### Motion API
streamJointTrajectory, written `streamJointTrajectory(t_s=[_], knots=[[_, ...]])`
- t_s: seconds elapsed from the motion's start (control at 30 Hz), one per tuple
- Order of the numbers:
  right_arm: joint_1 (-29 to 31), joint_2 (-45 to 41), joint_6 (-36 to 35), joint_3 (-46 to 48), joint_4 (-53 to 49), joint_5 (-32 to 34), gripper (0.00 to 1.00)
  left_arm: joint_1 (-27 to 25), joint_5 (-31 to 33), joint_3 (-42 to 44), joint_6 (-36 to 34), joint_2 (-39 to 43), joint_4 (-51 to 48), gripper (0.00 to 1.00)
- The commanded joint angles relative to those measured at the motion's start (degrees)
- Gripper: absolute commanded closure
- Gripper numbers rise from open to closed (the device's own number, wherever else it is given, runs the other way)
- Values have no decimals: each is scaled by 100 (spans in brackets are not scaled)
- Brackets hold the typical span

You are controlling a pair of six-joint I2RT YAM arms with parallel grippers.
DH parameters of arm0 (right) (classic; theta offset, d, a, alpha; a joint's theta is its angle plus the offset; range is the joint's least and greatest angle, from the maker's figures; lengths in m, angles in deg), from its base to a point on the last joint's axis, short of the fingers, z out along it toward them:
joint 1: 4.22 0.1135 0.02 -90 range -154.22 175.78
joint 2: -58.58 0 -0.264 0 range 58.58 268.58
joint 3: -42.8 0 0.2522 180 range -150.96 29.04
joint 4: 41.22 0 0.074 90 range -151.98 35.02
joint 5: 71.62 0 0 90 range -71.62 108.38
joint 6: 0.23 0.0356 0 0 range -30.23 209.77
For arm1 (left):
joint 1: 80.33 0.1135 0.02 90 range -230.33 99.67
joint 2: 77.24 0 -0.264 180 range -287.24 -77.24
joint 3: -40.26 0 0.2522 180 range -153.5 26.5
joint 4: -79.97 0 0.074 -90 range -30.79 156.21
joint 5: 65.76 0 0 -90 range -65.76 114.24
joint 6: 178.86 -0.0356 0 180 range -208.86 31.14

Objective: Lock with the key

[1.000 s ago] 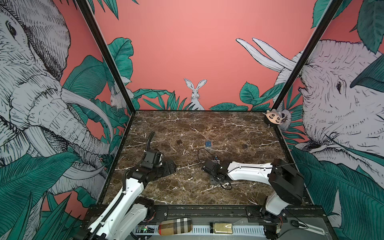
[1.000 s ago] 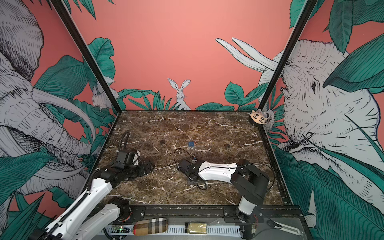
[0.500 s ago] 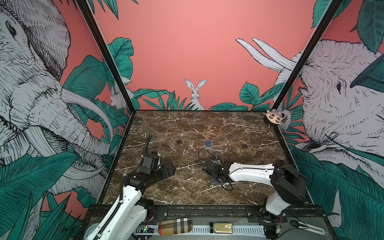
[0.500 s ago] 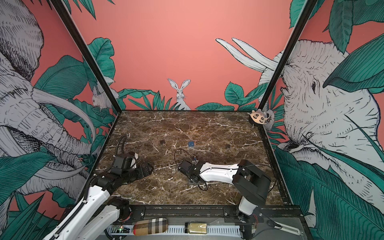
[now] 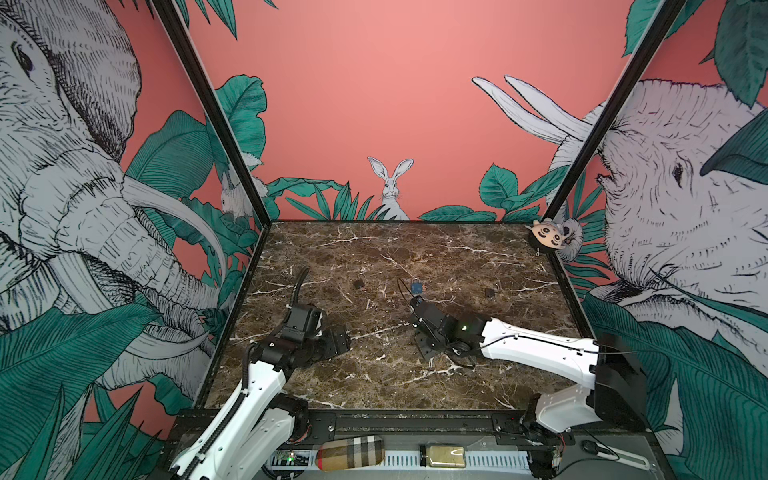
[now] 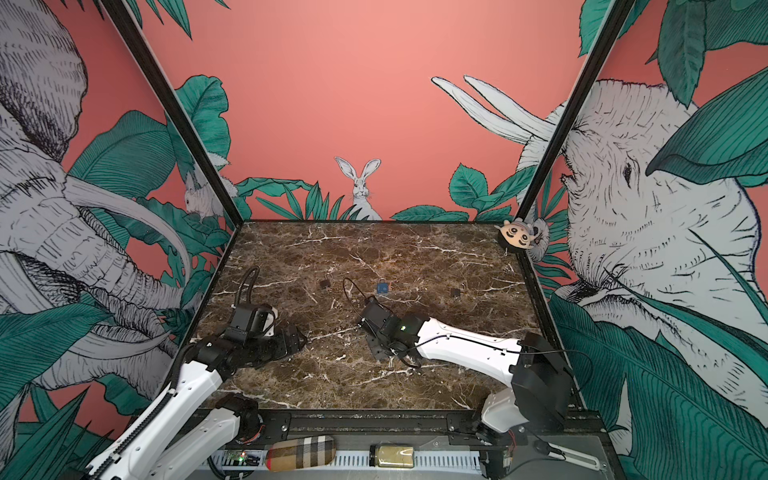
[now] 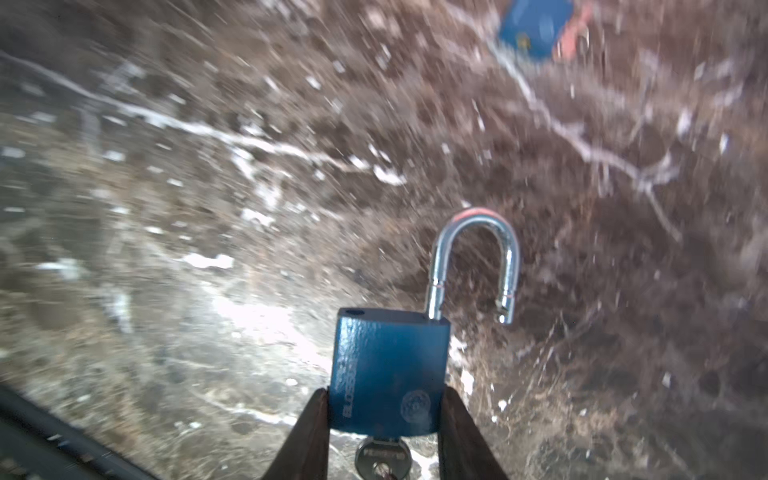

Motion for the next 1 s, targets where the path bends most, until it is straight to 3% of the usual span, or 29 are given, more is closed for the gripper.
streamJointTrajectory(t_s=[0.0, 0.3, 0.63, 0.97], knots=[[27, -86, -774, -256, 29, -325, 86, 30, -58, -162, 156, 447, 68, 1], [169, -419, -880, -52, 492, -1186, 88, 17, -1446, -229, 453, -497, 1726, 6], [265, -889, -816, -125, 648, -1737, 88, -435, -1358, -1488, 37, -2318, 1970, 8], [302, -632, -1016, -627, 669, -2114, 87, -878, -1427, -1891, 184, -2955, 2308, 10]])
